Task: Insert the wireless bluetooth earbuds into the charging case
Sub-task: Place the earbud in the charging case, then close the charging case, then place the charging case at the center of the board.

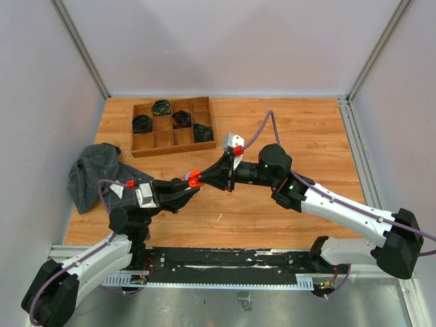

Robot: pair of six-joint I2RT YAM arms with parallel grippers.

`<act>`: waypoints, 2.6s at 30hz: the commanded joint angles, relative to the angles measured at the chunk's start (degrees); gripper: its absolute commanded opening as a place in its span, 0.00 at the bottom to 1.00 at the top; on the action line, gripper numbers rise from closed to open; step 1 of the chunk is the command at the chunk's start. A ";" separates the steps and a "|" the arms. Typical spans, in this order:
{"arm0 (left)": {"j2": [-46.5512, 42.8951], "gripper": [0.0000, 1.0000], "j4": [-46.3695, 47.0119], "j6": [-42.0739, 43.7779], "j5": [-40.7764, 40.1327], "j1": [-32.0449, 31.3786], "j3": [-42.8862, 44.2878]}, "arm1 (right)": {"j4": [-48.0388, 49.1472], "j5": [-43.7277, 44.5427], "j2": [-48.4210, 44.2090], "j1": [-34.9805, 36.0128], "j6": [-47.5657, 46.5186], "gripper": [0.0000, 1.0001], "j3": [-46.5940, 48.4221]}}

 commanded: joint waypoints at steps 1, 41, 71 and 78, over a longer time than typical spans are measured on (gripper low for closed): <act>-0.63 0.00 3.10 -0.59 -0.45 -0.28 -1.11 | 2.89 -1.67 0.48 1.41 0.76 0.11 -0.44; -0.90 0.00 -3.35 -2.88 9.52 -0.28 0.73 | -3.98 -14.09 -0.37 -3.06 -8.44 0.90 -2.74; -0.30 0.01 -34.76 -12.07 -8.87 -0.28 5.88 | -17.24 1.39 -5.57 -4.29 -14.82 0.93 -4.51; -3.59 0.03 -57.30 -21.39 -21.46 -0.28 9.41 | -19.05 13.90 -9.04 -5.31 -12.99 0.96 -9.94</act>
